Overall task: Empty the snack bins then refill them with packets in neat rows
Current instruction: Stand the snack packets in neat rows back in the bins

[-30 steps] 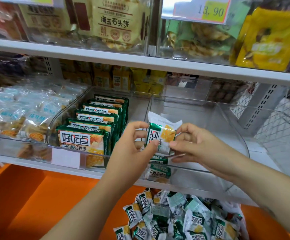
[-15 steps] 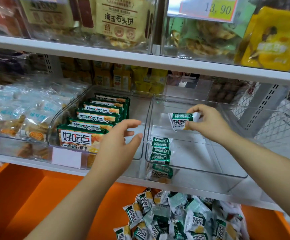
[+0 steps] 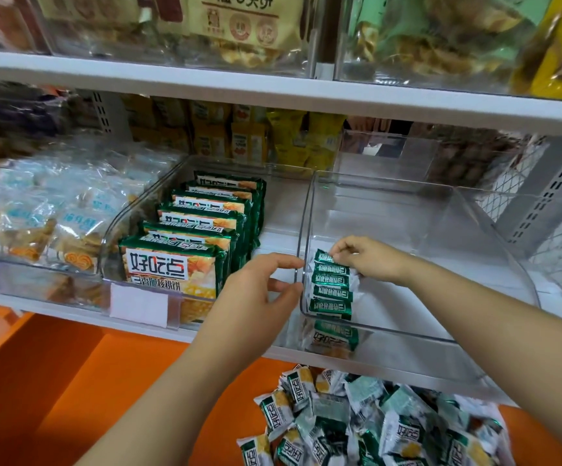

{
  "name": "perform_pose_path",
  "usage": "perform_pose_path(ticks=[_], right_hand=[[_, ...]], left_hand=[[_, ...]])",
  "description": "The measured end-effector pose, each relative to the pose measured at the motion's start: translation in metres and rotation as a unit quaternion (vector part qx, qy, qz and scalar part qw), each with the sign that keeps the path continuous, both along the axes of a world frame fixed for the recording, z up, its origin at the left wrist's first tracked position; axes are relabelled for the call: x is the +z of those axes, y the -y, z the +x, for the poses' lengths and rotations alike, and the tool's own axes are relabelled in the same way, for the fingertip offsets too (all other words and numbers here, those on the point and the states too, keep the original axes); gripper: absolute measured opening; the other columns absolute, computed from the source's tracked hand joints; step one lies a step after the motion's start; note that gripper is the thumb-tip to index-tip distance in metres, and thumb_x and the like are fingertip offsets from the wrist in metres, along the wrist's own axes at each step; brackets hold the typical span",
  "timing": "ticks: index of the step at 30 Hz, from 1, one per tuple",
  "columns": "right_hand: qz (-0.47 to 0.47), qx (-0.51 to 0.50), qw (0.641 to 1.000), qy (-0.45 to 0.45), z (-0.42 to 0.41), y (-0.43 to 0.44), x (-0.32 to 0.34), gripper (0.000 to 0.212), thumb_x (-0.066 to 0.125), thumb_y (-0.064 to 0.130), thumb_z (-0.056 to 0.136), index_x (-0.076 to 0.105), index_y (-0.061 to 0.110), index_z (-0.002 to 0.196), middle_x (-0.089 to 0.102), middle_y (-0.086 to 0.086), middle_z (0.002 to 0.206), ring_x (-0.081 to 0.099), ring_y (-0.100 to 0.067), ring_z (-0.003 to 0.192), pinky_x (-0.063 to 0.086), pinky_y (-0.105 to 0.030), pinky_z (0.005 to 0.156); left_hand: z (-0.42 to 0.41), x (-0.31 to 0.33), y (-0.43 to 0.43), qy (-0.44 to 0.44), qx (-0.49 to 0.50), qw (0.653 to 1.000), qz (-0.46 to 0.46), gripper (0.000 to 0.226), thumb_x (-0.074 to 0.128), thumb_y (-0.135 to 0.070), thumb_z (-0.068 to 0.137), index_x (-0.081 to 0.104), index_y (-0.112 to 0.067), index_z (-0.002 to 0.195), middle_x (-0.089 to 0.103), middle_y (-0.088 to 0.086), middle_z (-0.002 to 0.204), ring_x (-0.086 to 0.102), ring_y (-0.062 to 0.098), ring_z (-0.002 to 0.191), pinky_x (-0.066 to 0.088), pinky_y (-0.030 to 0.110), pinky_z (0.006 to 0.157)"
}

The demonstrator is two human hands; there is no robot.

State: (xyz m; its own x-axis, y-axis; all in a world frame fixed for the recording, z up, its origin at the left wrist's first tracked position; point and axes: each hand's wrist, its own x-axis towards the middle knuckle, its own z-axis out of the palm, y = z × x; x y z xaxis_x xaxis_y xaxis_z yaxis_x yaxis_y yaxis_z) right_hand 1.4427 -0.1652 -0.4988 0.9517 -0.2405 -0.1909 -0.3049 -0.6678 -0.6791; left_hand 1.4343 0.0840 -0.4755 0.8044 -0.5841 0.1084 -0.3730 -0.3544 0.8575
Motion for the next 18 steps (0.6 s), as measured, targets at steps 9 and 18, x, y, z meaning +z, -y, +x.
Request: perform_pose_path(ticks=[9,18], right_hand=[[-0.059,0.046,0.996,-0.039,-0.001,-0.004,-0.004,0.039,0.042,0.028,0.101,0.045,0.017,0.138,0.048,-0.002,0.140,0.047,-0.017,0.124,0.035,-0.029,0.103],[0.001,-0.011,1.000,-0.025,-0.011,-0.010,0.000,0.038,0.051,0.027,0.097,0.048,0.021,0.134,0.059,-0.002,0.114,0.057,-0.018,0.087,0.045,-0.027,0.073]], left_hand=[[0.001,-0.003,0.003,0.011,0.008,1.000,-0.005,0.025,0.056,-0.024,0.095,0.053,-0.042,0.111,0.062,-0.009,0.078,0.042,0.004,0.044,0.036,0.012,0.041],[-0.001,-0.002,0.001,0.027,-0.004,1.000,0.000,0.026,0.056,-0.025,0.095,0.055,-0.038,0.118,0.064,-0.008,0.081,0.066,0.026,0.076,0.048,0.023,0.054]])
